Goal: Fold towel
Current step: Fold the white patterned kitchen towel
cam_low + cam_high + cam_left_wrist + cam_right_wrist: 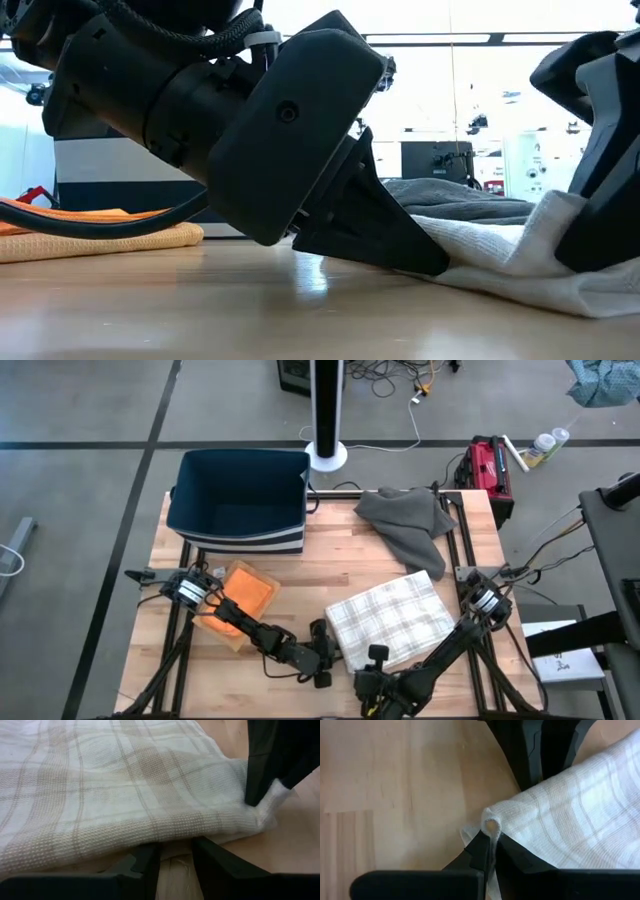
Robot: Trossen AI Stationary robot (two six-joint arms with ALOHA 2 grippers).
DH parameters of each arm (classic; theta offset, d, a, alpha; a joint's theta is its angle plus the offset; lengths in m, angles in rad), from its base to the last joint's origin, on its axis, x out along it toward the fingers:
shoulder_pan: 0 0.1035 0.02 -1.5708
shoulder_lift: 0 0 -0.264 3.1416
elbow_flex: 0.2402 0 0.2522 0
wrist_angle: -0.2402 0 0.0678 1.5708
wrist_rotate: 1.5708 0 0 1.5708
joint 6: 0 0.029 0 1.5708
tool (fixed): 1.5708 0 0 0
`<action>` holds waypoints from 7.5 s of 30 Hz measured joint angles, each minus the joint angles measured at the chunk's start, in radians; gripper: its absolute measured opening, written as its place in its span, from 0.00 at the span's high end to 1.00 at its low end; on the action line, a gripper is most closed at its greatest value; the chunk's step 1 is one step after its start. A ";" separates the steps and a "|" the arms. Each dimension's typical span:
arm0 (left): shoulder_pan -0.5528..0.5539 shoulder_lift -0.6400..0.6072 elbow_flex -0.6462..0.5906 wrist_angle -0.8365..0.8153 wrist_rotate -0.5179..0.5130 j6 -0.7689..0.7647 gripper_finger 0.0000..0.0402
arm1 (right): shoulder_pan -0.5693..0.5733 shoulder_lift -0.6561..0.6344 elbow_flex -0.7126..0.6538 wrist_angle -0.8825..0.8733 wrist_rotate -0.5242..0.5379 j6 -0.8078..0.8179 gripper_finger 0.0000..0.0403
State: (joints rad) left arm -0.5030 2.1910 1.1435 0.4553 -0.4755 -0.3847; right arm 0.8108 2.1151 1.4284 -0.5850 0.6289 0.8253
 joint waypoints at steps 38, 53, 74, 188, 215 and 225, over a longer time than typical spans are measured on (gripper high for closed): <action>0.000 -0.005 0.000 -0.033 0.014 0.002 0.74 | 0.013 0.039 0.056 -0.071 0.068 -0.084 0.95; -0.005 -0.036 0.000 -0.113 0.065 0.038 0.74 | 0.000 0.066 0.057 -0.087 0.019 -0.169 0.91; -0.040 -0.241 0.001 -0.179 0.096 0.166 0.75 | 0.000 0.062 0.055 -0.084 0.004 -0.171 0.77; -0.100 -0.215 -0.146 -0.353 0.042 0.050 0.68 | -0.159 -0.078 -0.270 0.477 -0.051 -0.228 0.93; -0.089 -0.480 -0.229 -0.332 -0.157 0.065 0.65 | 0.112 -0.264 -0.196 -0.179 -0.001 0.337 0.91; -0.040 -0.249 -0.238 -0.140 -0.102 0.113 0.67 | 0.151 -0.251 -0.145 -0.178 -0.101 0.224 0.79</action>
State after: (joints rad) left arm -0.5430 1.9415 0.9054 0.3154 -0.5773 -0.2719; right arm 0.9615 1.8637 1.2830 -0.7628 0.5276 1.0491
